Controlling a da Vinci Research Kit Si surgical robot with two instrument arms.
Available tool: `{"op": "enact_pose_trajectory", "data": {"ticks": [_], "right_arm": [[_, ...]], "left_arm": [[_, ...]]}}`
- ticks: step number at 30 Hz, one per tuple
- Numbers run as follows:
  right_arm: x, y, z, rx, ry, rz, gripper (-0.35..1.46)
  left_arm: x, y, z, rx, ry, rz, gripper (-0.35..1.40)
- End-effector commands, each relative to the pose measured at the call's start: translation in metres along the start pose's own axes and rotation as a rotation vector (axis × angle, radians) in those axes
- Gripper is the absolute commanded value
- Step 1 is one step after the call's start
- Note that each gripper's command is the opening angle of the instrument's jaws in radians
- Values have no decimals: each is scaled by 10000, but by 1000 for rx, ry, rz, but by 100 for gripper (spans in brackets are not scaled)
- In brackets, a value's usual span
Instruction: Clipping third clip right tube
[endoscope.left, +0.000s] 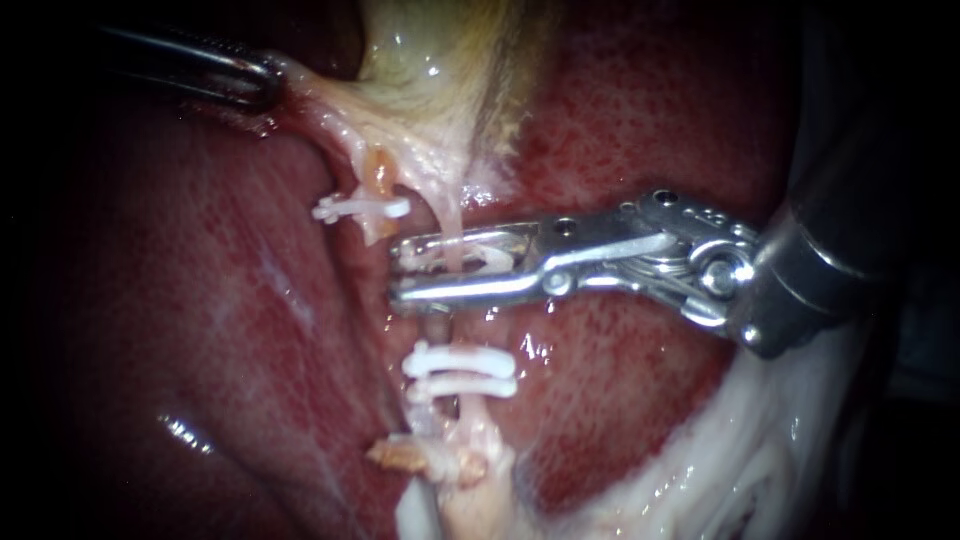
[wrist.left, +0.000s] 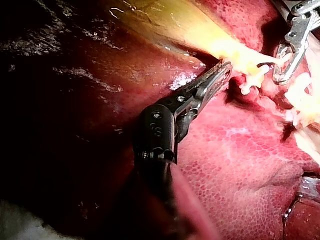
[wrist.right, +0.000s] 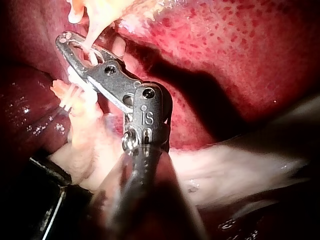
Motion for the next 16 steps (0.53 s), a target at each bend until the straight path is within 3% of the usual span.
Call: {"op": "enact_pose_trajectory", "data": {"ticks": [1, 7, 16], "right_arm": [[0, 0, 1, 8, 1, 17, -35], [-2, -3, 3, -10, -34, 59, -35], [-2, 1, 1, -15, -33, 59, -35]], "left_arm": [[0, 0, 0, 0, 0, 0, -35], [0, 0, 0, 0, 0, 0, -35], [0, 0, 0, 0, 0, 0, -35]]}}
